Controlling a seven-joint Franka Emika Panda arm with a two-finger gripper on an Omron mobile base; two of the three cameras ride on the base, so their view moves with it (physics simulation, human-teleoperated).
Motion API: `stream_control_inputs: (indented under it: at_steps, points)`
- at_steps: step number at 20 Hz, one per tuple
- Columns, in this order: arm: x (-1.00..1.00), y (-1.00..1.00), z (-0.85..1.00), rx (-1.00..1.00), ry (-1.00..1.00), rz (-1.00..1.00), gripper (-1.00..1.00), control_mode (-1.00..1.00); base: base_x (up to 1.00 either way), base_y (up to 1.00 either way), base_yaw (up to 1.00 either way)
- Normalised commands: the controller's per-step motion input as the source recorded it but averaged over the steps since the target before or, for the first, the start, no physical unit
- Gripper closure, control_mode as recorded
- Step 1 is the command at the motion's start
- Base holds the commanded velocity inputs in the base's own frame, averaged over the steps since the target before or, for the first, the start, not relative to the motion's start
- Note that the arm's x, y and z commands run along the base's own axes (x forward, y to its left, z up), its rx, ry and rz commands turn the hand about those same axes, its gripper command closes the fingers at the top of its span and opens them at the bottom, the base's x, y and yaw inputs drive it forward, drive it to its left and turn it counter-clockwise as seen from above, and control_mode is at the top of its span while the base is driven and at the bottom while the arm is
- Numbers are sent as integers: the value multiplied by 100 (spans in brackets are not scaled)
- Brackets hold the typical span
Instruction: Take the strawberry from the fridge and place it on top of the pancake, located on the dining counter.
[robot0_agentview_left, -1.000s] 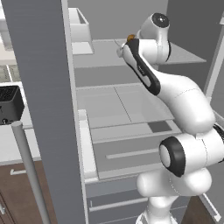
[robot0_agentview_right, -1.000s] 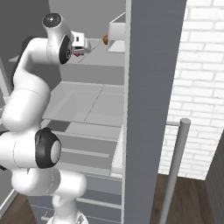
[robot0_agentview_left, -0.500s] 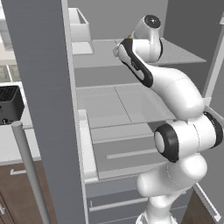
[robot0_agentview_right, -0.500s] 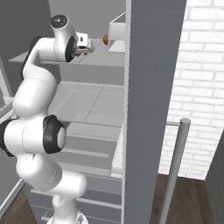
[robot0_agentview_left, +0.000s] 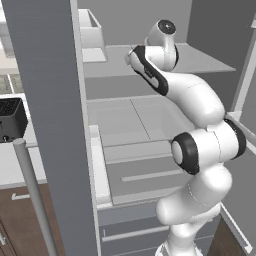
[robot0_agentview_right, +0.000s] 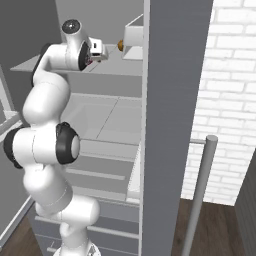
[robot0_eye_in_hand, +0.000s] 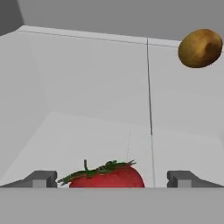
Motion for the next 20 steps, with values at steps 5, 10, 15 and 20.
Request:
stream_control_inputs:
  at_steps: [5,10,15,20]
  points:
    - [45,0,-1,0,0,0,-100,-100,0,0,0]
    - [9,2,-10,0,0,-1,-100,-100,0,0,0]
    - [-16,0,-11,0,0,-3,-100,-100,0,0,0]
    - [-8,0,-16,0,0,-2,-100,-100,0,0,0]
